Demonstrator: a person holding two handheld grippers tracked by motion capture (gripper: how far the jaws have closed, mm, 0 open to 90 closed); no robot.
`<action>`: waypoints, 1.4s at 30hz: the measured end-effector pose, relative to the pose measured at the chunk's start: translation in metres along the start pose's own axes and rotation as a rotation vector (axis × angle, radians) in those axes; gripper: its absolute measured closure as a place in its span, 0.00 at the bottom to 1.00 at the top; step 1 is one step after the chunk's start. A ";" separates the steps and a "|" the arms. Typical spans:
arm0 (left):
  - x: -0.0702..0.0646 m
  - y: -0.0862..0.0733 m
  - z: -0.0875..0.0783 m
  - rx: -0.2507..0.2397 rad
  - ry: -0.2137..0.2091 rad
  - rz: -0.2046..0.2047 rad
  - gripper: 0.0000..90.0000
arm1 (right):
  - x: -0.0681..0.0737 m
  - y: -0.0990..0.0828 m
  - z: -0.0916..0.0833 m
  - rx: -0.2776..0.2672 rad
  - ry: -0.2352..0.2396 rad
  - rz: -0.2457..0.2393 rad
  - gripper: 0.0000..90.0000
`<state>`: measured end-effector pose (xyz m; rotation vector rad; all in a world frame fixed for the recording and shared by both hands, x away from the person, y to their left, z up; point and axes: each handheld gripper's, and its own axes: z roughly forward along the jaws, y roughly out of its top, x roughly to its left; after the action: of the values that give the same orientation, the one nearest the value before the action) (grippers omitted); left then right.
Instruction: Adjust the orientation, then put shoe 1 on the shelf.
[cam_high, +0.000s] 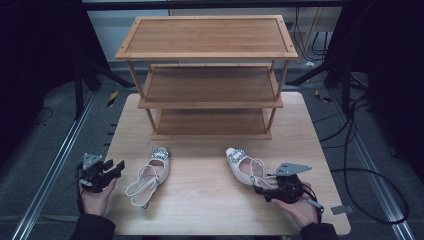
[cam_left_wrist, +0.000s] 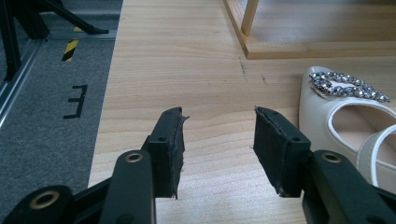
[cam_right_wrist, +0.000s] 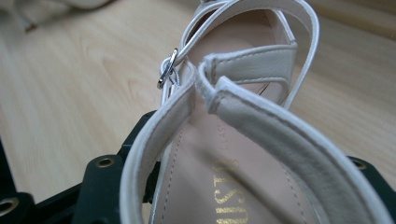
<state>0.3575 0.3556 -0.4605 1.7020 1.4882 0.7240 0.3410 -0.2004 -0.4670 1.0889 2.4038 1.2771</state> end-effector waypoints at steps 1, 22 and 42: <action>0.000 0.000 0.000 0.001 0.000 0.001 0.58 | 0.001 0.003 0.002 -0.009 -0.014 0.008 0.44; 0.001 0.000 0.000 -0.004 0.002 -0.009 0.57 | 0.000 0.074 0.094 -0.162 -0.171 0.166 0.44; 0.001 -0.001 0.000 -0.005 0.003 -0.003 0.57 | -0.020 0.114 0.182 -0.151 -0.374 0.278 0.43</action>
<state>0.3572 0.3566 -0.4610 1.6954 1.4901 0.7285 0.5024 -0.0596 -0.4907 1.5014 1.9033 1.1818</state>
